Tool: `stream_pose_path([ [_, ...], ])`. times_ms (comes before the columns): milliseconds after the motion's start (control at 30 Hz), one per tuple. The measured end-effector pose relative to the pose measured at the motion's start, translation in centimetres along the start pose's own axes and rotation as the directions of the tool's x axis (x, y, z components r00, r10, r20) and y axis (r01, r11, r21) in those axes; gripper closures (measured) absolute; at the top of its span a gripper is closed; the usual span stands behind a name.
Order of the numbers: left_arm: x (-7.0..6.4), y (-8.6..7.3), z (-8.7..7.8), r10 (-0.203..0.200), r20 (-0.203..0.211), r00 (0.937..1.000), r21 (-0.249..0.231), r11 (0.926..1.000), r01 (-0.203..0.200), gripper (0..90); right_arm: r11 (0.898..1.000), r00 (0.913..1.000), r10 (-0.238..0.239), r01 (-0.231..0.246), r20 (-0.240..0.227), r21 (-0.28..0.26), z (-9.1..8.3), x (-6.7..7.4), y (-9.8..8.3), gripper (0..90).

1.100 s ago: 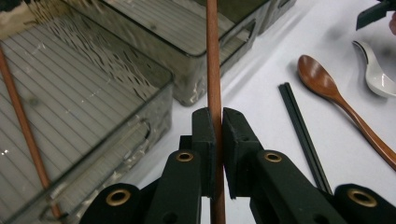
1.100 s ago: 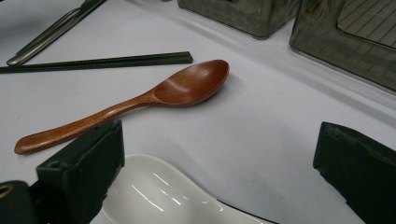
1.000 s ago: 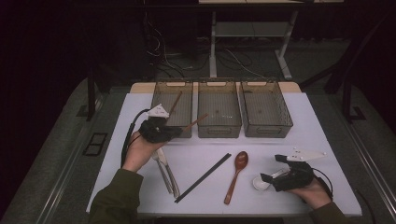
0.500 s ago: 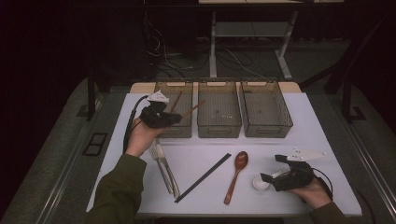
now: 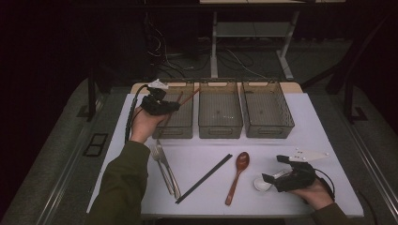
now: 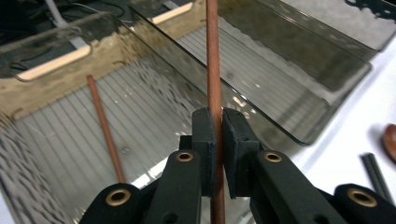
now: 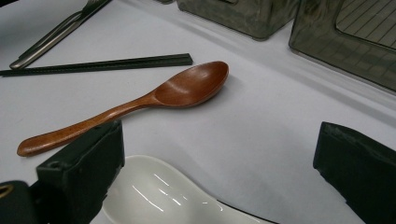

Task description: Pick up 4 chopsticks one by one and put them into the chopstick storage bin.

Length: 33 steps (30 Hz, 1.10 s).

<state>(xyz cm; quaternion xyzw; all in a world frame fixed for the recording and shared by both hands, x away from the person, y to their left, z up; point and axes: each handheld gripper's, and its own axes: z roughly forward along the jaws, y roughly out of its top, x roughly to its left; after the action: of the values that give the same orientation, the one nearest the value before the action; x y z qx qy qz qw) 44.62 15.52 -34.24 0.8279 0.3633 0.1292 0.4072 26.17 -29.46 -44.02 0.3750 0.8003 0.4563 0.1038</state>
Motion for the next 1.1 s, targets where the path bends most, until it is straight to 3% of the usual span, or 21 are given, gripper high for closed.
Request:
stream_pose_path([
  [200, 1.2, 0.7, 0.7, -0.018, -0.031, 0.9994, -0.010, 0.9998, 0.017, 83.0, 1.000, 1.0000, 0.005, -0.005, 0.000, -0.003, -0.1, -0.1, 0.0, 1.8],
  [433, 2.7, 1.0, 1.8, -0.070, -0.076, 0.9946, -0.025, 0.9973, 0.069, 82.9, 1.000, 1.0000, 0.006, -0.006, -0.002, -0.007, -0.1, -0.2, -0.1, 1.8],
  [633, 3.8, 1.0, 3.1, -0.121, -0.107, 0.9869, -0.038, 0.9924, 0.117, 82.9, 1.000, 1.0000, 0.007, -0.007, -0.002, -0.006, -0.1, -0.2, -0.1, 1.8],
  [833, 4.3, 1.1, 4.4, -0.141, -0.133, 0.9810, -0.020, 0.9900, 0.140, 82.9, 1.000, 0.9999, 0.012, -0.012, -0.002, -0.013, -0.3, -0.3, -0.1, 1.8],
  [1100, 5.0, 0.5, 5.7, -0.193, -0.171, 0.9661, 0.000, 0.9805, 0.196, 82.3, 1.000, 0.9999, 0.015, -0.015, -0.004, -0.014, -0.4, -0.3, -0.1, 1.8],
])
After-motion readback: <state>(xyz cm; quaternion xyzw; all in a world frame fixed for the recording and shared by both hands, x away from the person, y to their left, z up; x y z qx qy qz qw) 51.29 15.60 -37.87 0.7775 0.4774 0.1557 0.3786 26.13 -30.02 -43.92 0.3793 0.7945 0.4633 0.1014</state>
